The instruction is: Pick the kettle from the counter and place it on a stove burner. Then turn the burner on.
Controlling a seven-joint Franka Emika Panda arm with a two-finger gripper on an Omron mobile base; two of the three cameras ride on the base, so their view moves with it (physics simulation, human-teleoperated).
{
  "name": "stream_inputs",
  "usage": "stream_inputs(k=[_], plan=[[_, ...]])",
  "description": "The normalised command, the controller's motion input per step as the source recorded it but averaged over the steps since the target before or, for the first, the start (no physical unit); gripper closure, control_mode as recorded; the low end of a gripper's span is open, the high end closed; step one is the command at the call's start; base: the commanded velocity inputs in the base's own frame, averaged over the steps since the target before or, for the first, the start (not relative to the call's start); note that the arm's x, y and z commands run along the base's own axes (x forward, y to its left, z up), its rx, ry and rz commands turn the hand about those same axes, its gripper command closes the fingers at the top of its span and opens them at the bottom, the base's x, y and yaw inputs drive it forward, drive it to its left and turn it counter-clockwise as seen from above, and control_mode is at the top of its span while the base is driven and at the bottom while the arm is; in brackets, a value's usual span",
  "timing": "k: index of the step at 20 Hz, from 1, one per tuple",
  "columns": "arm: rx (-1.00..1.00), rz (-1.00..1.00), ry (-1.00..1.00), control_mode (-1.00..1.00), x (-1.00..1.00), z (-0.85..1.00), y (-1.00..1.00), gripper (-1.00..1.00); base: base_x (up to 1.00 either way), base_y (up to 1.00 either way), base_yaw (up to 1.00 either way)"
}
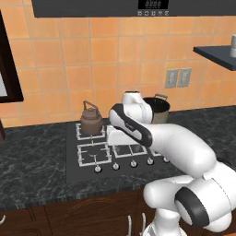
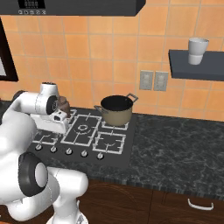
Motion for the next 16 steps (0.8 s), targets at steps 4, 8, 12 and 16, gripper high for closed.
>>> stream_inputs(k=[4, 8, 12, 16], plan=[[-0.05, 0.00, 0.00, -1.00, 0.01, -0.53, 0.00, -1.00, 0.00, 0.00, 0.00], [-0.09, 0.00, -0.04, -1.00, -0.04, -0.38, 0.01, -1.00, 0.00, 0.00, 0.00], [-0.04, 0.00, 0.00, -1.00, 0.01, -0.38, 0.14, -1.00, 0.00, 0.00, 0.00], [0.00, 0.00, 0.00, -1.00, 0.01, -0.29, 0.10, -1.00, 0.00, 0.00, 0.00]])
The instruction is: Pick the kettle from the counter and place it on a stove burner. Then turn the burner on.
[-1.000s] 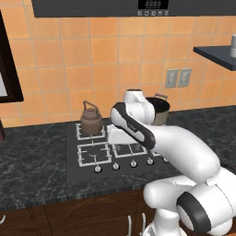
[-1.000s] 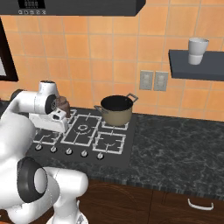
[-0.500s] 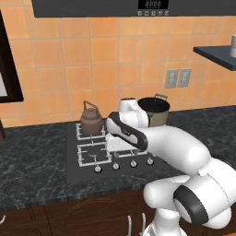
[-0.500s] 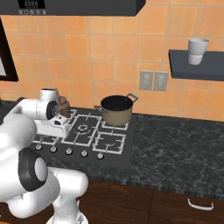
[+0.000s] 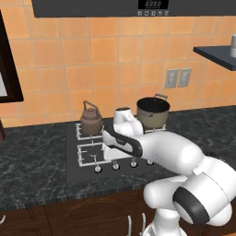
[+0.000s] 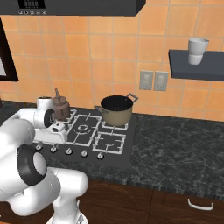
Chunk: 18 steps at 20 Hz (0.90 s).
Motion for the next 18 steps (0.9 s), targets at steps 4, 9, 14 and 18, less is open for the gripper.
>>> stream_inputs(k=[4, 9, 14, 18], plan=[[0.00, 0.00, 0.00, -1.00, 0.08, -0.15, 0.04, -1.00, 0.00, 0.00, 0.00], [0.00, 0.00, 0.00, -1.00, 0.32, -0.20, 0.01, -1.00, 0.00, 0.00, 0.00], [0.00, 0.00, -0.02, -1.00, 0.12, -0.02, 0.11, -1.00, 0.00, 0.00, 0.00], [0.00, 0.00, -0.14, -1.00, 0.00, 0.00, 0.20, -1.00, 0.00, 0.00, 0.00]])
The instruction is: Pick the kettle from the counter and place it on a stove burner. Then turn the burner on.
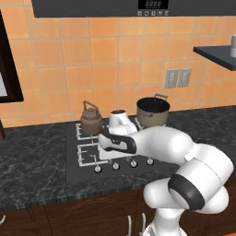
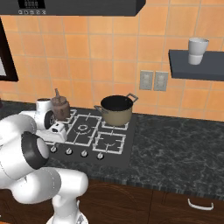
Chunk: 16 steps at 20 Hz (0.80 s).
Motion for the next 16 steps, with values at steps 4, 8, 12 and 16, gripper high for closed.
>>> stream_inputs(k=[4, 8, 12, 16], plan=[[0.00, 0.00, -0.11, -1.00, 0.02, -0.14, 0.15, -1.00, 0.00, 0.00, 0.00], [0.00, 0.00, 0.00, -1.00, 0.04, -0.38, 0.02, -1.00, 0.00, 0.00, 0.00], [0.00, 0.00, 0.05, -1.00, 0.00, -0.29, 0.00, -1.00, 0.00, 0.00, 0.00], [0.00, 0.00, 0.00, -1.00, 0.09, -0.07, 0.00, -1.00, 0.00, 0.00, 0.00]])
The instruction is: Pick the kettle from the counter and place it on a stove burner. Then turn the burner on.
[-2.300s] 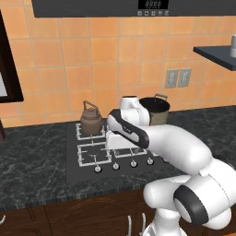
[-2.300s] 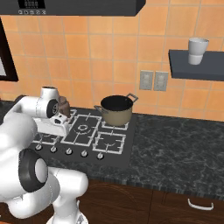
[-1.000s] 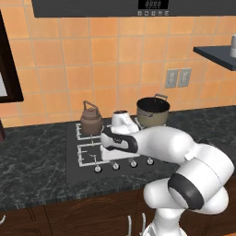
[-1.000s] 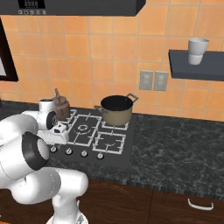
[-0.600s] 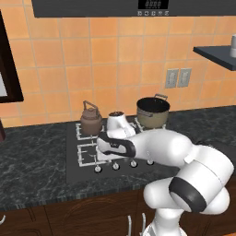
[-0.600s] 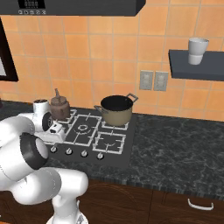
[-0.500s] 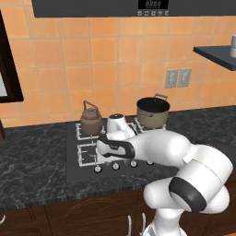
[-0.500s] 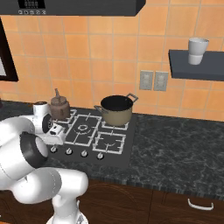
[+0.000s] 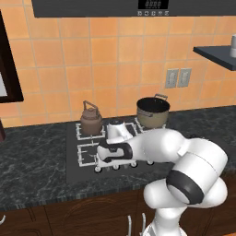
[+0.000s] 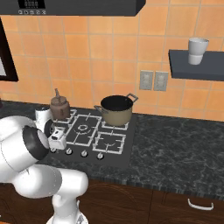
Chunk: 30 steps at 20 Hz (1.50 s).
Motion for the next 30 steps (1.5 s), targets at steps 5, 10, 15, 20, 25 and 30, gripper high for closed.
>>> stream_inputs(k=[5, 10, 15, 20, 25, 30], plan=[[0.00, 0.00, 0.00, -1.00, 0.37, 0.00, 0.00, -1.00, 0.00, 0.00, 0.00], [0.00, 0.00, 0.01, -1.00, 0.12, -0.08, 0.00, -1.00, 0.00, 0.00, 0.00], [0.00, 0.00, 0.03, -1.00, 0.00, -0.11, 0.00, -1.00, 0.00, 0.00, 0.00], [0.00, 0.00, 0.02, -1.00, 0.00, -0.03, 0.00, -1.00, 0.00, 0.00, 0.00], [0.00, 0.00, 0.00, -1.00, -0.13, -0.01, 0.04, -1.00, 0.00, 0.00, 0.00], [0.00, 0.00, 0.00, -1.00, 0.00, -0.05, 0.00, -1.00, 0.00, 0.00, 0.00]])
